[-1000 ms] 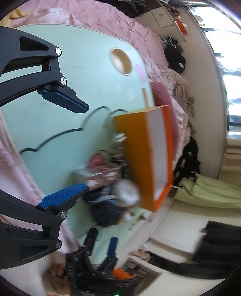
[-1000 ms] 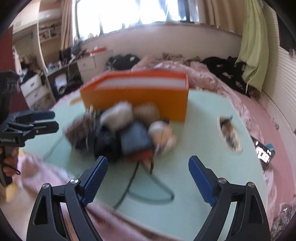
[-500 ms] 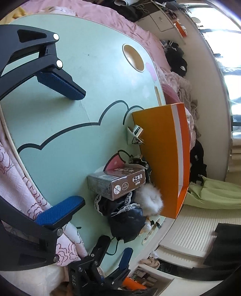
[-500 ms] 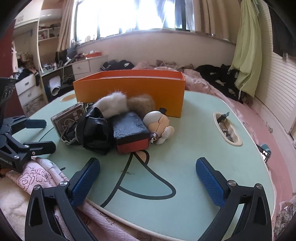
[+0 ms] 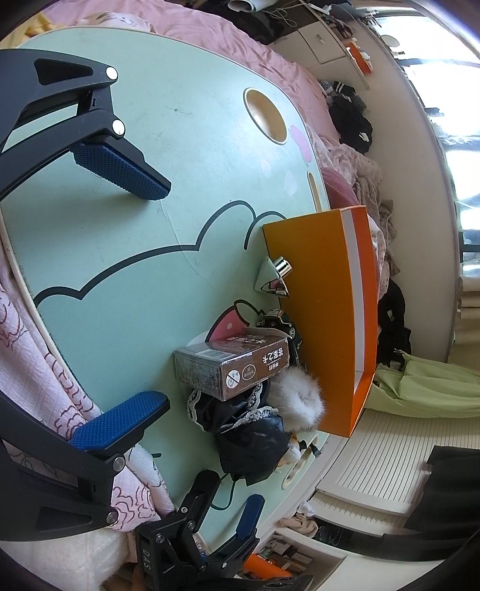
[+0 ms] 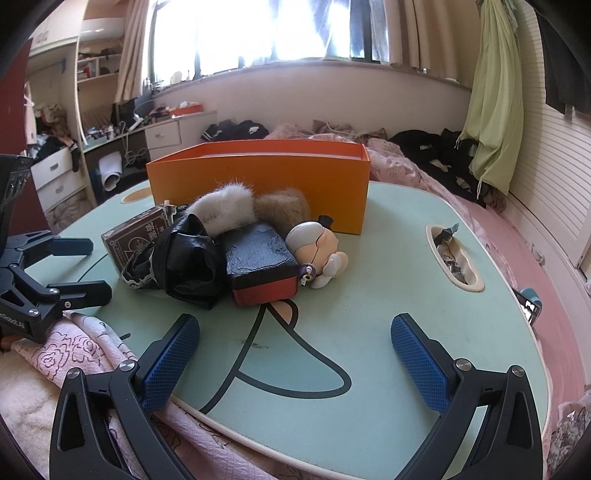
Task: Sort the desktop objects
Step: 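Move the left tool toward the brown card box, then close the left tool on the brown card box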
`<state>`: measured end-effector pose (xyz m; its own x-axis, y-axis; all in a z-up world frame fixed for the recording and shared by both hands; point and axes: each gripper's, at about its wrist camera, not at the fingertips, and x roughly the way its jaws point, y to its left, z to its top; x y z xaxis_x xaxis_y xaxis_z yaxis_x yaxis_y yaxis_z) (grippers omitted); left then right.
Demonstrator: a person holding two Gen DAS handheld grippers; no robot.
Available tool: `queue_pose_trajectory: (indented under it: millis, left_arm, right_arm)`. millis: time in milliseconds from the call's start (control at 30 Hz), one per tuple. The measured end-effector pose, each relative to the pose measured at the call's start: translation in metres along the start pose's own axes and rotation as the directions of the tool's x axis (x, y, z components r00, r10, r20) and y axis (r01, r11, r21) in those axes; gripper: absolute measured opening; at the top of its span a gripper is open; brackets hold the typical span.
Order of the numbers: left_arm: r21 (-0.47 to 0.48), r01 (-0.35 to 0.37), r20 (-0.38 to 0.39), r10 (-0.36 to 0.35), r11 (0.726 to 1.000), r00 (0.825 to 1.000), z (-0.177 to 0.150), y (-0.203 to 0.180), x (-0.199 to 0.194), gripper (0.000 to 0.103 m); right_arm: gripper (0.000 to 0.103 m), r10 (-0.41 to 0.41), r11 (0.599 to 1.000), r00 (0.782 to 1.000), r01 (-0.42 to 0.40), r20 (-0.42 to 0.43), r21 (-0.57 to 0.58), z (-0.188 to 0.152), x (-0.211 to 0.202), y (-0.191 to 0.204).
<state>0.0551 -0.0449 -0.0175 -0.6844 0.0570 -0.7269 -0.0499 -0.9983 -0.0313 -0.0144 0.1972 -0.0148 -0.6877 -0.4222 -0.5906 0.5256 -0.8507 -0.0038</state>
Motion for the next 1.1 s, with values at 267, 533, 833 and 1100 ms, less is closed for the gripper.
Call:
queue_pose_trajectory:
  millis: [267,533,833,1100]
  left_arm:
    - [0.000,0.000,0.000,0.000,1.000,1.000,0.000,0.000,0.000,0.103]
    - [-0.006,-0.009,0.003,0.009,1.000,1.000,0.001,0.001,-0.001,0.103]
    - [-0.018,0.084,0.044,-0.084,0.996,0.996,0.014,0.000,-0.012,0.102]
    - [-0.020,0.142,0.024,-0.142,0.990,0.990,0.048,-0.010,0.005,0.062]
  right_arm:
    - [0.103,0.000,1.000,1.000,0.000,0.001,0.000,0.000,0.000,0.000]
    - [0.103,0.001,1.000,1.000,-0.001,0.001,-0.001,0.002,0.001,0.000]
    - [0.103,0.001,1.000,1.000,-0.001,0.002,-0.001,0.001,0.000,0.001]
    - [0.103,0.001,1.000,1.000,-0.001,0.002,-0.001,0.001,0.001,0.000]
